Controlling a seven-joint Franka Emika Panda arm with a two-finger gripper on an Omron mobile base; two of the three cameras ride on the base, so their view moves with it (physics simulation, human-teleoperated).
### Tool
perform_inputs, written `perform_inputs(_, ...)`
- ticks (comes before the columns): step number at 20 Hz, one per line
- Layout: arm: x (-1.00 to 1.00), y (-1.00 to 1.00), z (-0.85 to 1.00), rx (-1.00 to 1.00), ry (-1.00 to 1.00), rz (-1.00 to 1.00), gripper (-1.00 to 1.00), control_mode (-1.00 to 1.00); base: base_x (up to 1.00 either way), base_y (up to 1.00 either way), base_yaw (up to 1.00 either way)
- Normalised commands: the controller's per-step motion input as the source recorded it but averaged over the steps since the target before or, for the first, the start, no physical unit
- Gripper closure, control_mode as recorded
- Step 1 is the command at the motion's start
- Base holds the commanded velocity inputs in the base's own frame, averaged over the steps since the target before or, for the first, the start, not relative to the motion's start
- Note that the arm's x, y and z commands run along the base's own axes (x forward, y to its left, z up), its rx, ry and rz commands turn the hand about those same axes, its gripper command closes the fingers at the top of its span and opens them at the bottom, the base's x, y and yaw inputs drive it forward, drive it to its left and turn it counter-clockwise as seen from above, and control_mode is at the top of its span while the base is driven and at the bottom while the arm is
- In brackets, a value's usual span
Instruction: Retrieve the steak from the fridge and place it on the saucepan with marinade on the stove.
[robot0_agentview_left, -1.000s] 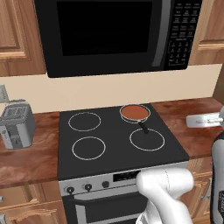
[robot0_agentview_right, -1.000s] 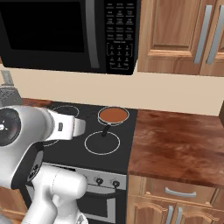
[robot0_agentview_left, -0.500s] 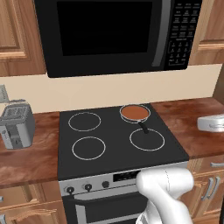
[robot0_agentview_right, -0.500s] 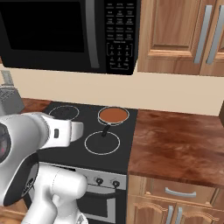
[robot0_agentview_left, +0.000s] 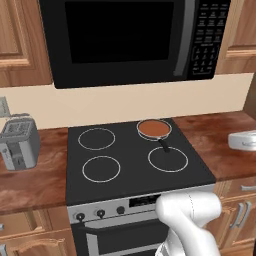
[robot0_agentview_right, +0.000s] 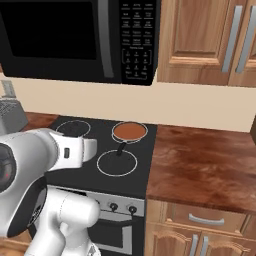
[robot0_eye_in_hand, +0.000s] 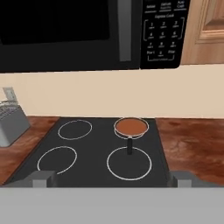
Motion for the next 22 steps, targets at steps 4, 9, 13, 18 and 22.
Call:
perform_inputs(4,0.0,0.0,0.0,0.0,0.0,0.0,-1.0,1.0,-0.55,0.0,0.0)
perform_inputs(9,0.0,0.0,0.0,0.0,0.0,0.0,-1.0,1.0,-0.72,0.0,0.0)
perform_inputs(13,0.0,0.0,0.0,0.0,0.0,0.0,-1.0,1.0,-0.64,0.0,0.0)
perform_inputs(18,0.0,0.0,0.0,0.0,0.0,0.0,-1.0,1.0,-0.6,0.0,0.0)
perform_inputs(22,0.0,0.0,0.0,0.0,0.0,0.0,-1.0,1.0,-0.43,-0.07,0.0)
